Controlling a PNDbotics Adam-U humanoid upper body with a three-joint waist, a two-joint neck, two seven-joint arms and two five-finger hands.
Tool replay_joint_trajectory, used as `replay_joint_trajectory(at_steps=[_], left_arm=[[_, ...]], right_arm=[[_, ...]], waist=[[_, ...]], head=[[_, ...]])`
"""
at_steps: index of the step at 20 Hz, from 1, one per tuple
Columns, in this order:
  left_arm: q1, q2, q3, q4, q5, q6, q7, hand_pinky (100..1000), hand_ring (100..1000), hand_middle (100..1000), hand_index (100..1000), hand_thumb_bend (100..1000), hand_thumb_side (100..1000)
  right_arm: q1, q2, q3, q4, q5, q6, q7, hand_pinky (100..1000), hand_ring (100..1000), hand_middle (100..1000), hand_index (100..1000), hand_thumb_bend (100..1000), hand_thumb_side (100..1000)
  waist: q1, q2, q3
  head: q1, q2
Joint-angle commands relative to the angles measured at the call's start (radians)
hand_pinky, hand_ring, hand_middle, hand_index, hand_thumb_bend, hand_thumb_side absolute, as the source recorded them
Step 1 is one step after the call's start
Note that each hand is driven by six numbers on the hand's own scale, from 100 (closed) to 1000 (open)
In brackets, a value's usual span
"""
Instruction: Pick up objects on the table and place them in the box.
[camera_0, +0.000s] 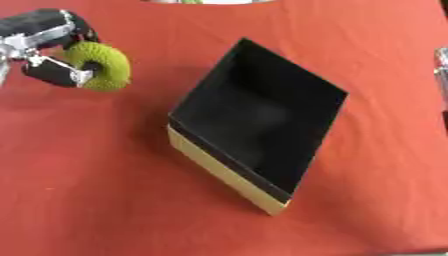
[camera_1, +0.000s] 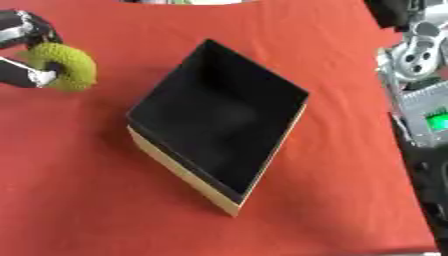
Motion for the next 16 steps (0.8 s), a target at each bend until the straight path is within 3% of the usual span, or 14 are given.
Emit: replay_joint_trajectory(at_steps=[1,5,11,16], left_arm=[[-0.027,0.031,0.017,-0.095,0.007,-0.008,0.045,604,527,564,628,100,100],[-0.042,0.02,-0.008,-0.201,-0.004,-0.005,0.044,620,532,559,636,100,100],[-0.079,-0.064,-0.068,-0.339,-0.027,-0.002,0.031,620,532,555,636,100,100],[-0.105,-0.144,-0.106,-0.385,-0.066,0.019,0.008,617,537,547,636,100,100]], right_arm=[[-0.011,-0.014,-0.015,-0.021,0.003,-0.001,-0.007,690,621,489,634,100,716],[-0.016,-0.013,-0.019,-0.021,0.007,-0.006,-0.01,691,622,493,636,100,713],[-0.033,-0.007,-0.031,-0.021,0.011,-0.009,-0.045,694,630,506,645,100,710],[-0.048,-0.006,-0.045,-0.021,0.025,-0.002,-0.085,704,645,521,653,100,709]], waist=[[0.0,-0.029,0.0],[0.001,-0.032,0.001],[0.0,-0.037,0.002],[-0.001,-0.043,0.001]], head=[[0.001,0.001],[0.008,0.004],[0.024,0.005],[0.038,0.005]])
